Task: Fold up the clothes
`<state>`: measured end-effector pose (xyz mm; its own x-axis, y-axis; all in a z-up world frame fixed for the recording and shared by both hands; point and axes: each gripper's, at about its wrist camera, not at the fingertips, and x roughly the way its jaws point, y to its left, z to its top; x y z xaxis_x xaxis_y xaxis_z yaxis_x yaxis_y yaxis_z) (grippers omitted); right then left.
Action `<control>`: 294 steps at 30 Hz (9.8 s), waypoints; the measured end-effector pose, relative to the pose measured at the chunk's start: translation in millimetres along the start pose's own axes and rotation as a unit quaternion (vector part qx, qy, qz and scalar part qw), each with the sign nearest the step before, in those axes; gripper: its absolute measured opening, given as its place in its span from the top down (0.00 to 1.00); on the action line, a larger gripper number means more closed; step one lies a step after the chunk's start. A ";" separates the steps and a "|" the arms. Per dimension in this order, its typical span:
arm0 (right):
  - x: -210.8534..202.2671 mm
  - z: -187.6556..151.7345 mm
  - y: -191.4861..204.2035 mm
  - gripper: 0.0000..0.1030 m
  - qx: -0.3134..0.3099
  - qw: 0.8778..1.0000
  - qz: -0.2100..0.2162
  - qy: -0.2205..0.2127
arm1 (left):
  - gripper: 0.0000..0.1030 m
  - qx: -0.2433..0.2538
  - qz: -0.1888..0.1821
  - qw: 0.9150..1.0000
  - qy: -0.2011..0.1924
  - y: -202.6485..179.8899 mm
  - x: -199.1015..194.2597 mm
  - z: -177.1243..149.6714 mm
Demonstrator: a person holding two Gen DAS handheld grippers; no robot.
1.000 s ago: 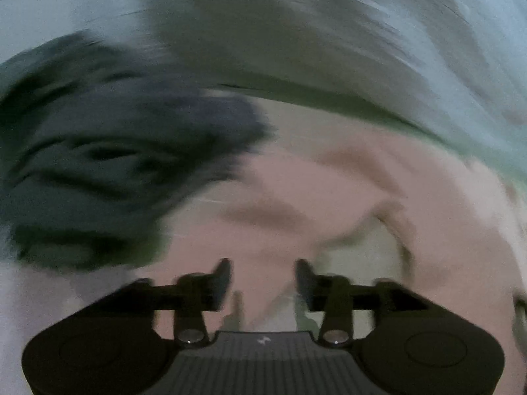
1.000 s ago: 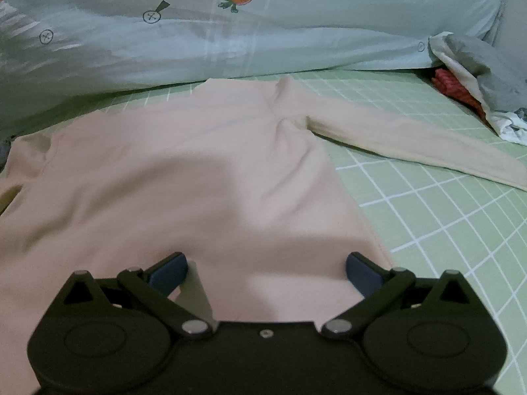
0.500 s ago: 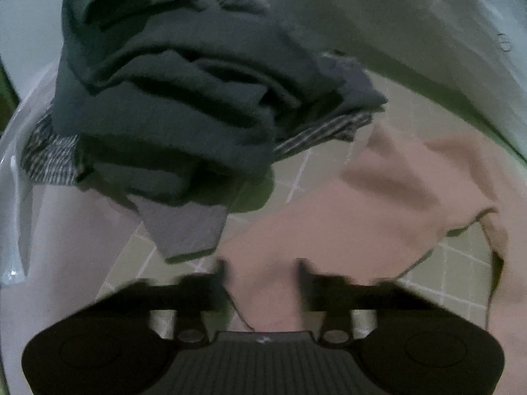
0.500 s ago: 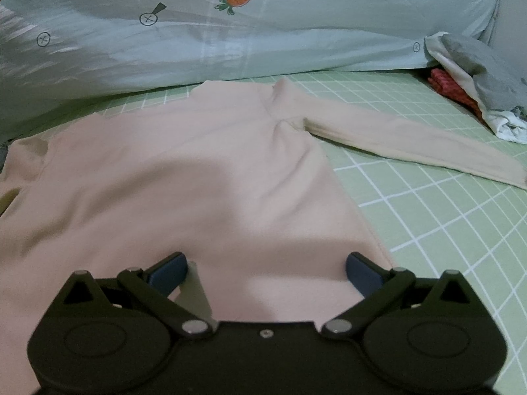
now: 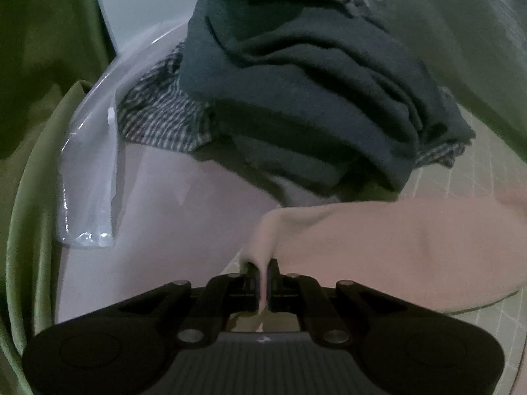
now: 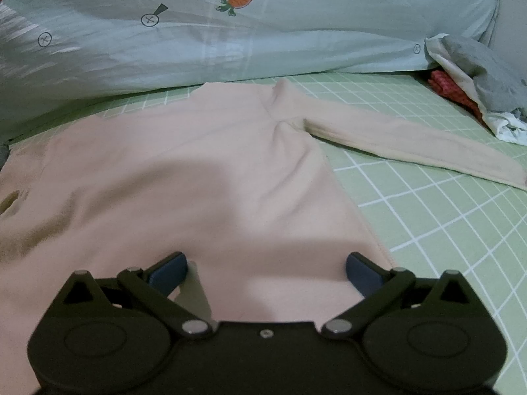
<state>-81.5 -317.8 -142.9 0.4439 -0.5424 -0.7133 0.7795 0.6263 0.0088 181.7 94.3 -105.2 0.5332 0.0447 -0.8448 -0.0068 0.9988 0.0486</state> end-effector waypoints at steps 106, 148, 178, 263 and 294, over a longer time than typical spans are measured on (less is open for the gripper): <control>-32.7 7.5 -113.0 0.00 0.040 0.994 -0.074 0.065 | 0.83 0.162 -0.293 0.942 -0.023 -269.7 -105.6 -34.6; -0.2 65.4 129.2 0.34 -0.088 0.977 0.180 0.078 | 0.27 0.125 -0.205 0.969 0.059 -175.9 -4.3 -2.2; 9.4 152.7 -48.9 0.99 0.083 0.994 0.040 -0.056 | 0.22 0.167 -0.233 0.958 -0.031 -238.1 -34.9 50.0; -166.0 -48.9 117.0 0.98 -0.069 0.990 0.119 -0.009 | 0.14 0.191 -0.188 0.963 0.002 -108.3 -104.9 -106.4; -73.5 22.2 -29.4 0.40 -0.015 0.979 0.178 0.095 | 0.14 0.206 -0.156 0.966 0.009 -250.2 -127.8 -102.4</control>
<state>-127.2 -308.8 -75.2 0.5926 -0.1738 -0.7865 0.5759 0.7740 0.2629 28.5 -159.2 -63.9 0.4410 -0.2531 -0.8610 0.4905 0.8714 -0.0050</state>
